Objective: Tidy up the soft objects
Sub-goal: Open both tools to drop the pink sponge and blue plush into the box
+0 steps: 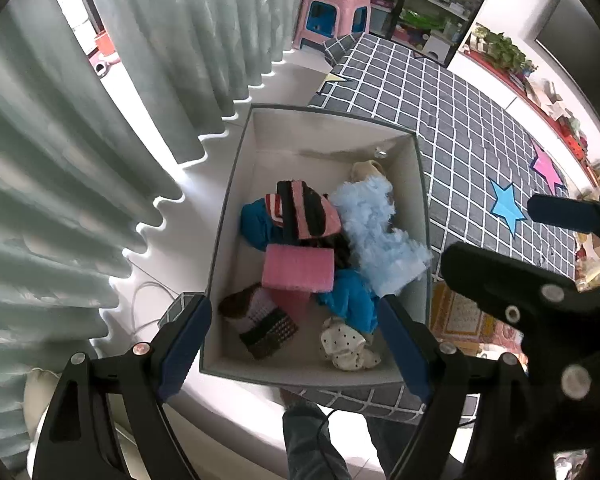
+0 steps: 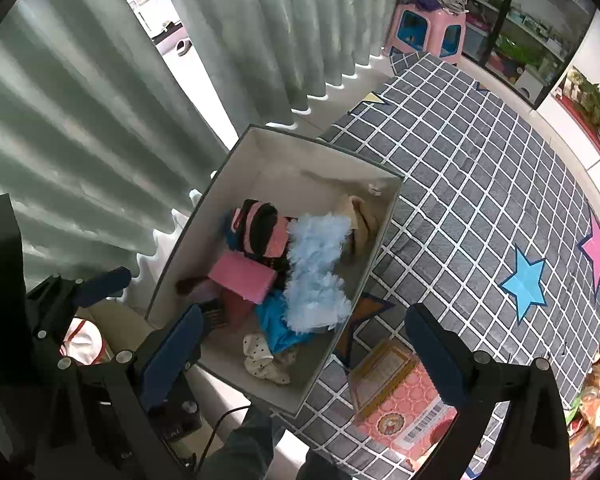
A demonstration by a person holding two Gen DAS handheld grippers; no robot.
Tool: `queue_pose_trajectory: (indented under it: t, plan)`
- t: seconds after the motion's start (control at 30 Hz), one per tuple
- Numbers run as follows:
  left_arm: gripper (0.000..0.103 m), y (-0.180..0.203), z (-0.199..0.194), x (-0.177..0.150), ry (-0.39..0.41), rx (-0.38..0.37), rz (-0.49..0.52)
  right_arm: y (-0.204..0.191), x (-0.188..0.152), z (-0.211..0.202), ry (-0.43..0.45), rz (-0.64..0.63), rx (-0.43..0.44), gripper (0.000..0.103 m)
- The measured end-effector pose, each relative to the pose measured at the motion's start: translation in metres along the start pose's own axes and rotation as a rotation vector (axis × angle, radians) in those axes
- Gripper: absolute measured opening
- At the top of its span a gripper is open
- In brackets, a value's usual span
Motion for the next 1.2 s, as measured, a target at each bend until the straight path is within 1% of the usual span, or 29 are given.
queue_pose_trajectory:
  t: [0.1, 0.3, 0.53, 1.0, 1.2]
  plan:
    - [0.087, 0.000, -0.004, -0.004, 0.001, 0.001, 0.001, -0.002, -0.002, -0.002, 0.003, -0.002, -0.004, 0.102]
    - [0.087, -0.007, -0.010, -0.008, 0.023, 0.030, 0.002, -0.007, -0.004, -0.006, 0.008, -0.011, -0.016, 0.102]
    - [0.087, -0.009, -0.016, -0.010, 0.047, 0.042, 0.010, -0.010, -0.007, -0.007, 0.008, -0.019, -0.028, 0.102]
    - [0.087, -0.015, -0.015, -0.017, 0.034, 0.029, 0.002, -0.019, -0.013, -0.012, 0.014, -0.027, -0.042, 0.102]
    - [0.087, -0.020, -0.011, -0.021, 0.014, 0.026, -0.009, -0.025, -0.014, -0.011, 0.010, -0.033, -0.044, 0.102]
Point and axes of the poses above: each gripper's, at about its wrist camera, not at the fingertips, and z roughly the way its jaws point, y to its right, x to its top, the point moved 8 cm from there along z, roughly the way its jaws point, and after that the axes turned 12 degrees about x, right-handed, at the moved point
